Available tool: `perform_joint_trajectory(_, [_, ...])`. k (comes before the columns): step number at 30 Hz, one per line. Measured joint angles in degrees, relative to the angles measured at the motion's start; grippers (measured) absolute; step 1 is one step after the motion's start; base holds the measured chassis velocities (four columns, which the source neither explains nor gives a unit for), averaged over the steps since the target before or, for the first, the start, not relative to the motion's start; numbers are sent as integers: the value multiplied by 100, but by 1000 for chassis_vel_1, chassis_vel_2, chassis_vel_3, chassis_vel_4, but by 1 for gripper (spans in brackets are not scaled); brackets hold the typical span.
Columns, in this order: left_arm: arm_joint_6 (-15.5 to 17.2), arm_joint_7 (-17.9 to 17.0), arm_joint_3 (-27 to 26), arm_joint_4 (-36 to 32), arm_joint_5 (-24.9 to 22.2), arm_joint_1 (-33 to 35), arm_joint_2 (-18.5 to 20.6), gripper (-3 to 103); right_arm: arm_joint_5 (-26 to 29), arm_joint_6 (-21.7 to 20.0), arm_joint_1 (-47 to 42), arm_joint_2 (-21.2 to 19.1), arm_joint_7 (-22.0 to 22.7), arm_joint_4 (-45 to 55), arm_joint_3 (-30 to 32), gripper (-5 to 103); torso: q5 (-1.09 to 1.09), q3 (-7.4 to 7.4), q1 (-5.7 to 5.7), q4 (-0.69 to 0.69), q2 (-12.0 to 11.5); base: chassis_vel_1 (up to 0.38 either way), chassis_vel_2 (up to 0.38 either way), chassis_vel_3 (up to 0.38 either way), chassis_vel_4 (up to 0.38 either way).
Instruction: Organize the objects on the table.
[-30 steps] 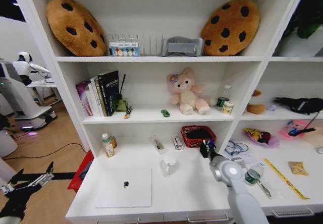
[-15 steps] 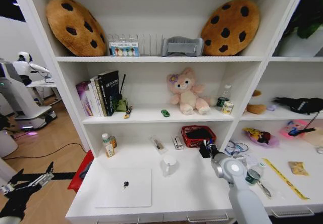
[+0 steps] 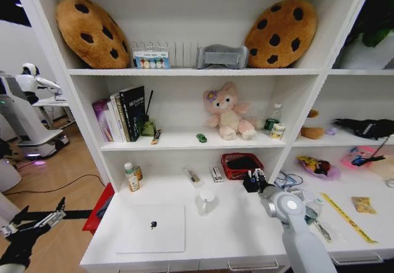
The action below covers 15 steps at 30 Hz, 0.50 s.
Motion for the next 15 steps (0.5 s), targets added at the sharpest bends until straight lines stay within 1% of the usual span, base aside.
perform_joint_trajectory(6, [0, 0, 0, 0, 0, 0, 0, 100, 21, -59, 360, -171, -53, -334, -154, 100, 0, 0, 0, 1, 0, 0, 0, 0, 0])
perform_joint_trajectory(8, [0, 0, 0, 0, 0, 0, 0, 100, 107, -60, 587, -294, -55, -441, -186, 100, 0, 0, 0, 1, 0, 0, 0, 0, 0])
perform_joint_trajectory(15, [0, 0, 0, 0, 0, 0, 0, 100, 185, -56, 824, -473, -22, -525, -208, 100, 0, 1, 0, 1, 0, 0, 0, 0, 0])
